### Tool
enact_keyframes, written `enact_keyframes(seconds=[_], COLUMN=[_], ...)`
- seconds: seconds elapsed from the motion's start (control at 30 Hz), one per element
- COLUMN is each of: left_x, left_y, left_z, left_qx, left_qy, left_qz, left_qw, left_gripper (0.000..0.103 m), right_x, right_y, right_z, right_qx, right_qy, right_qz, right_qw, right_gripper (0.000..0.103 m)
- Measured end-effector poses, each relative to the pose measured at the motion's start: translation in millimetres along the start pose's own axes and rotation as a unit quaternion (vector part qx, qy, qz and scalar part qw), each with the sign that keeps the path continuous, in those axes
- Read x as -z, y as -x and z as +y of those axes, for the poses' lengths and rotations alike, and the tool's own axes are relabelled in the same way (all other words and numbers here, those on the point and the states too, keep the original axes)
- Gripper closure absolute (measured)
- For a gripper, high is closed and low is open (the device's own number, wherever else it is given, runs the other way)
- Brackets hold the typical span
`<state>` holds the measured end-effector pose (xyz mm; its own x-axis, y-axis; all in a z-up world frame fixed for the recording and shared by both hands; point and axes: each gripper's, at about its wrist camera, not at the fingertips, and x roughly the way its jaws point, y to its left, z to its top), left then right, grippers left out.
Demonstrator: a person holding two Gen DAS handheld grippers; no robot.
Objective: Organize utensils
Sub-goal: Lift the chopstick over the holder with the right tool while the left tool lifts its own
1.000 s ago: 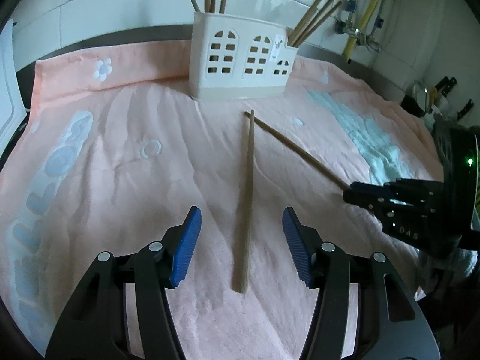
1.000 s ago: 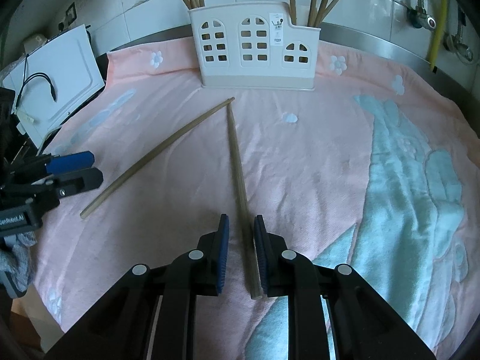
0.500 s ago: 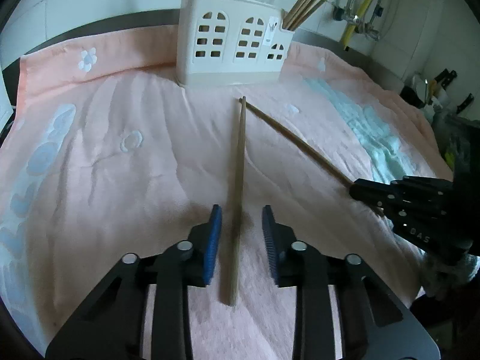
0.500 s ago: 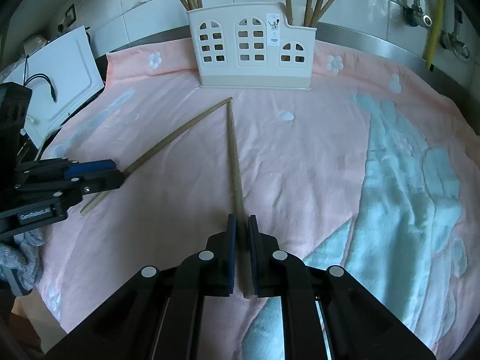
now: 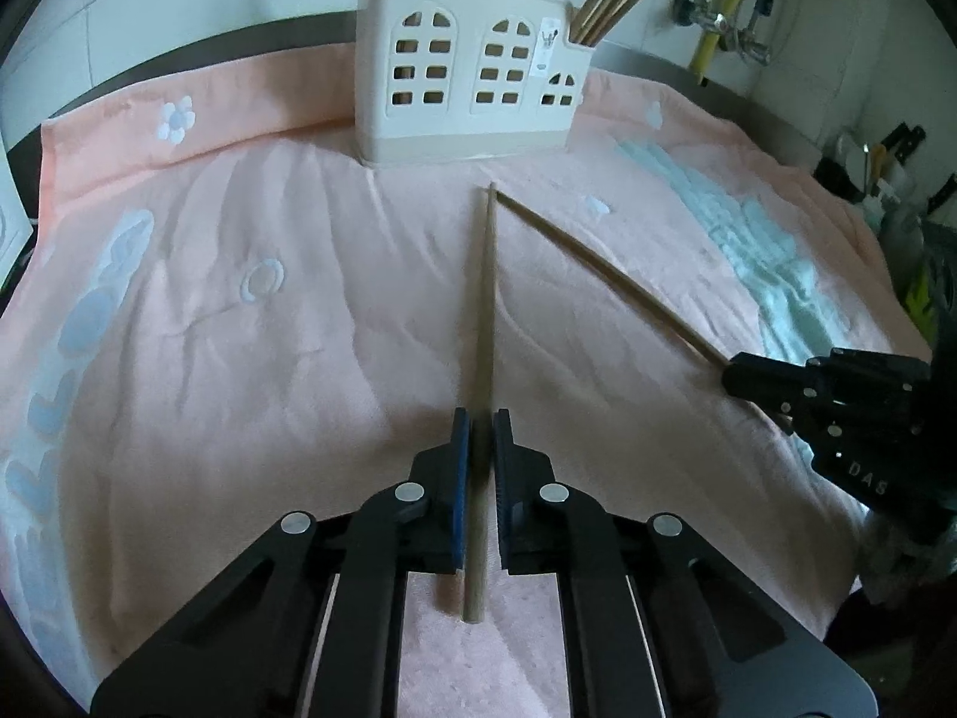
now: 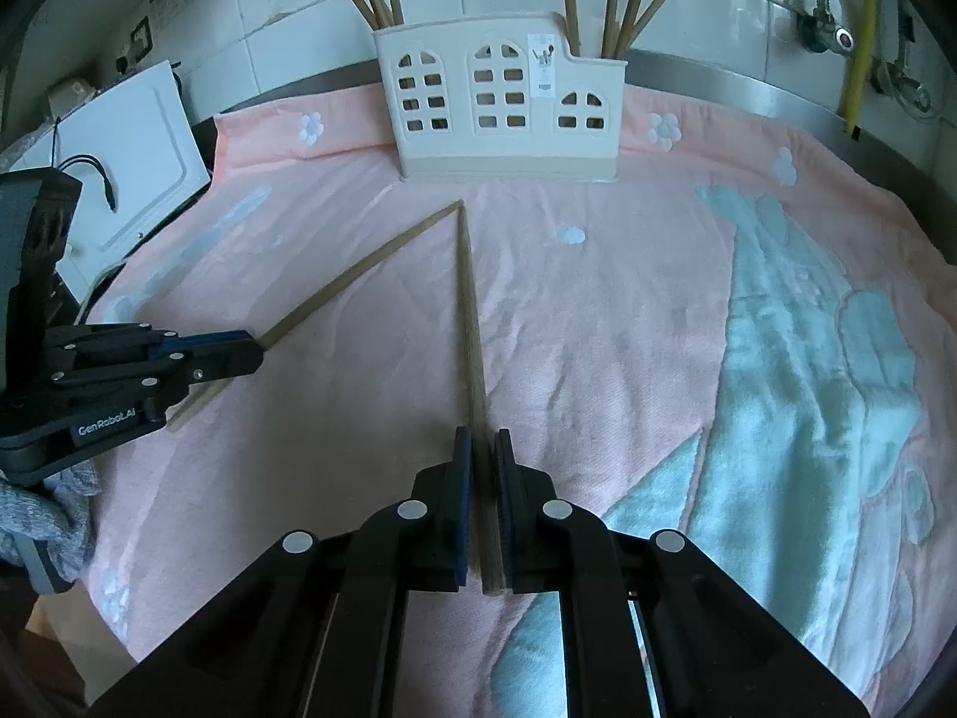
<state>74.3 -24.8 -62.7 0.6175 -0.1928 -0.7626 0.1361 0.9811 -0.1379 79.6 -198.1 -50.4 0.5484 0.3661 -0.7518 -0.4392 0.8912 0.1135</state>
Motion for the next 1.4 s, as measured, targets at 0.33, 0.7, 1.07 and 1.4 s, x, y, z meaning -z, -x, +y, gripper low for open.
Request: enact_keyframes(seconds=[0.33, 0.7, 1.07, 1.4], left_x=[-23.2, -57.9, -114.7, -176.5], left_y=[44.8, 79.8, 89.1, 107.5], left_z=[0.4, -5.8, -15.1, -23.4], left_qx=[0.009, 0.029, 0.036, 0.036], left_qy=[-0.003, -0.021, -0.056, -0.076], left_qz=[-0.06, -0.12, -0.138, -0.174], left_qw=[0.9981, 0.9922, 0.9881, 0.9811], left_gripper=[0.097, 0.097, 0.097, 0.097], right_x=[-27.0, -83.6, -156.8, -232.4], right_y=[47.0, 90.8, 119.1, 139.7], right_z=[5.1, 5.4, -28.1, -51.7], right_qx=[-0.005, -0.018, -0.011, 0.007], right_qy=[0.003, 0.011, 0.004, 0.006], right_qz=[-0.068, -0.136, -0.158, -0.183], right_qw=[0.998, 0.99, 0.987, 0.983], right_gripper=[0.096, 0.096, 0.096, 0.096])
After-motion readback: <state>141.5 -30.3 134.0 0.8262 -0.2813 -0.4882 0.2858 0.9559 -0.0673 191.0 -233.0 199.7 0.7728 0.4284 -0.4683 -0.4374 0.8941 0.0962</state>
